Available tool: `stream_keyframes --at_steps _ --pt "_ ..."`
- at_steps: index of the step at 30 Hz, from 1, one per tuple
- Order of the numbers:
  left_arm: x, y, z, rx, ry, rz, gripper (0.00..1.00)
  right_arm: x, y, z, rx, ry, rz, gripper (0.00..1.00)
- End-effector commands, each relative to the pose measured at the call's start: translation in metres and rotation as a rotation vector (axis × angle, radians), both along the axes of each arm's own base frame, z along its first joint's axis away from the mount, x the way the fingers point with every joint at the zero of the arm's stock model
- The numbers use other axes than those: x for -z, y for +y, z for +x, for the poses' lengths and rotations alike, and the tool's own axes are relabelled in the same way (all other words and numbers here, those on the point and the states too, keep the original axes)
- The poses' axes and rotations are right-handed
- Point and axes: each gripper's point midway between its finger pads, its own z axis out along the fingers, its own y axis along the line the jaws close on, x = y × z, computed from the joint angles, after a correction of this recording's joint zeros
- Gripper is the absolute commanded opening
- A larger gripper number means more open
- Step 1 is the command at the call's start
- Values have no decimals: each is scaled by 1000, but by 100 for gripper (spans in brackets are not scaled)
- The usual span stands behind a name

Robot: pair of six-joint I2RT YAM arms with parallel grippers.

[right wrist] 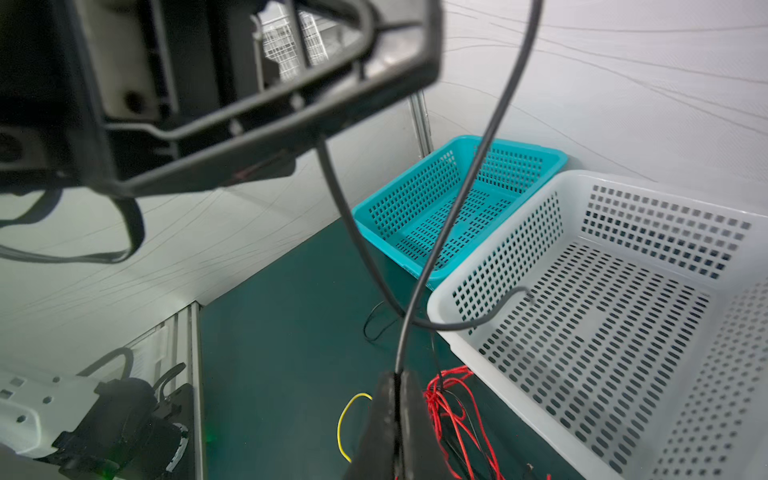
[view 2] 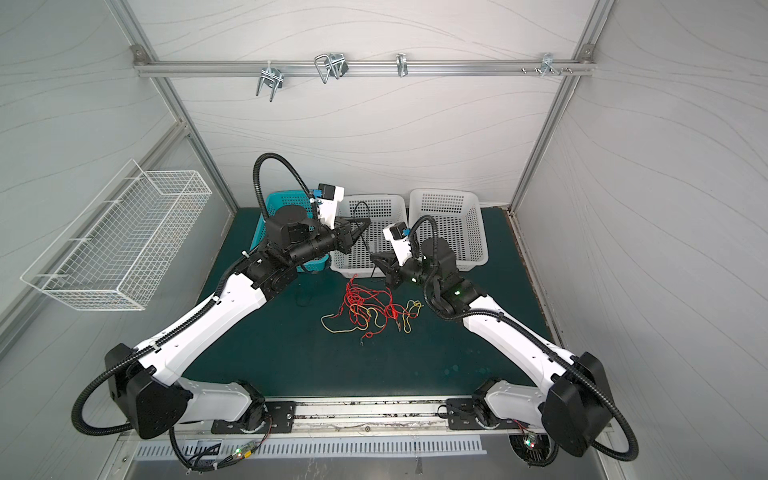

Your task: Untangle the cables

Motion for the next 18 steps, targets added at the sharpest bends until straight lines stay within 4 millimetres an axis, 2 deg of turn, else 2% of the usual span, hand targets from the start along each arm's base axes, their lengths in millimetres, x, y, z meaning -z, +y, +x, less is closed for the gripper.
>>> stream_keyframes --at_steps 1,5,8,14,16,18 --pt "-6 2 4 -35 27 -10 0 -16 10 2 3 -111 -2 3" --pt "6 6 12 -80 31 23 0 -18 2 22 129 -141 -20 0" --pt "10 8 20 -111 18 48 0 -27 -4 36 211 -166 -21 0" --pt "-5 3 40 -139 -71 56 0 -65 -5 55 278 -244 28 0" --pt "-5 2 52 -170 -92 84 0 -72 -4 65 299 -246 39 0" --pt "0 2 64 -200 -95 118 0 -69 -5 81 326 -222 43 0"
